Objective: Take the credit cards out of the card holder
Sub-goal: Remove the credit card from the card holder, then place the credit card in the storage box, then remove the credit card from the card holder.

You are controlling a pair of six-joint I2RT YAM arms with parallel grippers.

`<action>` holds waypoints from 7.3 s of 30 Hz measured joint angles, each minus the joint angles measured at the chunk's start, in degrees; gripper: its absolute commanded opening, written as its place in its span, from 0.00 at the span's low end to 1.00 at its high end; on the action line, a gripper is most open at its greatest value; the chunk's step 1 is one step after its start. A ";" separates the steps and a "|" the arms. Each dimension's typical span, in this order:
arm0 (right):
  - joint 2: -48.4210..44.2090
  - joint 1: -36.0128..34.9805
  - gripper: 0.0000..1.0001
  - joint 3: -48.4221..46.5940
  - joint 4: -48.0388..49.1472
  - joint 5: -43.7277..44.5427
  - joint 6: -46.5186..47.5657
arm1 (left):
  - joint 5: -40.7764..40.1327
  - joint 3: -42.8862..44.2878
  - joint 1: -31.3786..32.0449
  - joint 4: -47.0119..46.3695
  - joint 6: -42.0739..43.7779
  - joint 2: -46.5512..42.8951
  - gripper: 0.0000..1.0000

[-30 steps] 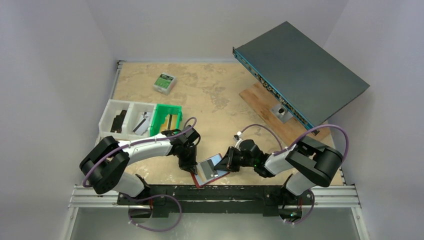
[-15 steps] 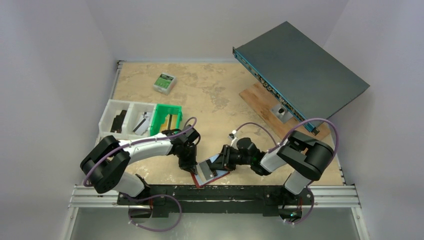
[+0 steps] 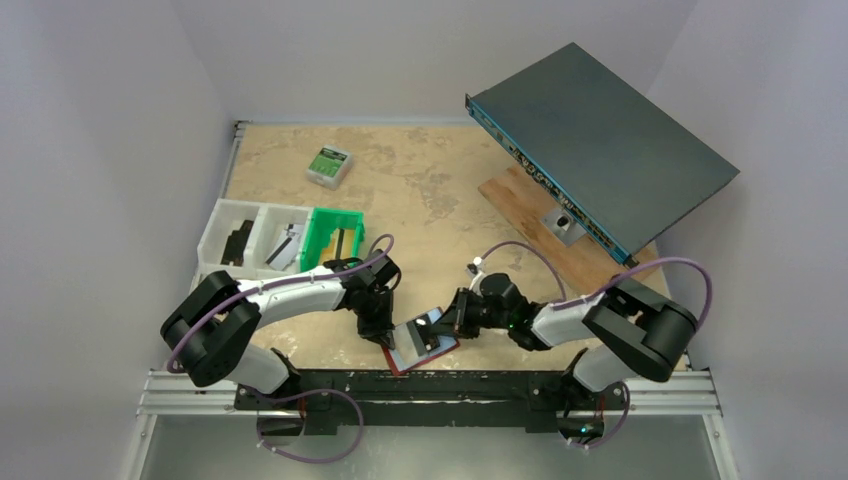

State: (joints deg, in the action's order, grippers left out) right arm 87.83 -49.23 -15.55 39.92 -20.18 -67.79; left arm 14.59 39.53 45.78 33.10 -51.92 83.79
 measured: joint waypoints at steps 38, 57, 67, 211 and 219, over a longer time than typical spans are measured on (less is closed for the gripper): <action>-24.61 5.57 0.00 -6.34 -26.08 3.65 2.56 | 10.14 2.71 -12.52 -1.73 3.04 -20.39 0.60; -18.73 6.62 0.00 -9.31 -8.50 -5.25 -7.21 | 23.98 -3.43 -15.04 -22.12 -6.82 -20.11 0.18; -16.96 7.91 0.00 -9.33 -9.42 -4.87 -7.08 | 24.72 -4.72 -15.98 -25.20 -9.84 -19.82 0.00; 13.25 -25.09 0.49 -45.99 -64.30 34.32 19.58 | -4.13 -7.32 -14.58 8.09 0.50 -26.67 0.67; 15.28 -25.11 0.38 -48.13 -66.25 34.23 17.81 | -3.85 -8.11 -14.58 7.48 0.20 -26.86 0.66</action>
State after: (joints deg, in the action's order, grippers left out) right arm 103.11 -74.35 -63.68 -26.33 14.04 -49.98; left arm 10.74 31.42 31.20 40.58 -51.72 56.93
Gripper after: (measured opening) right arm 0.443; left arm 0.672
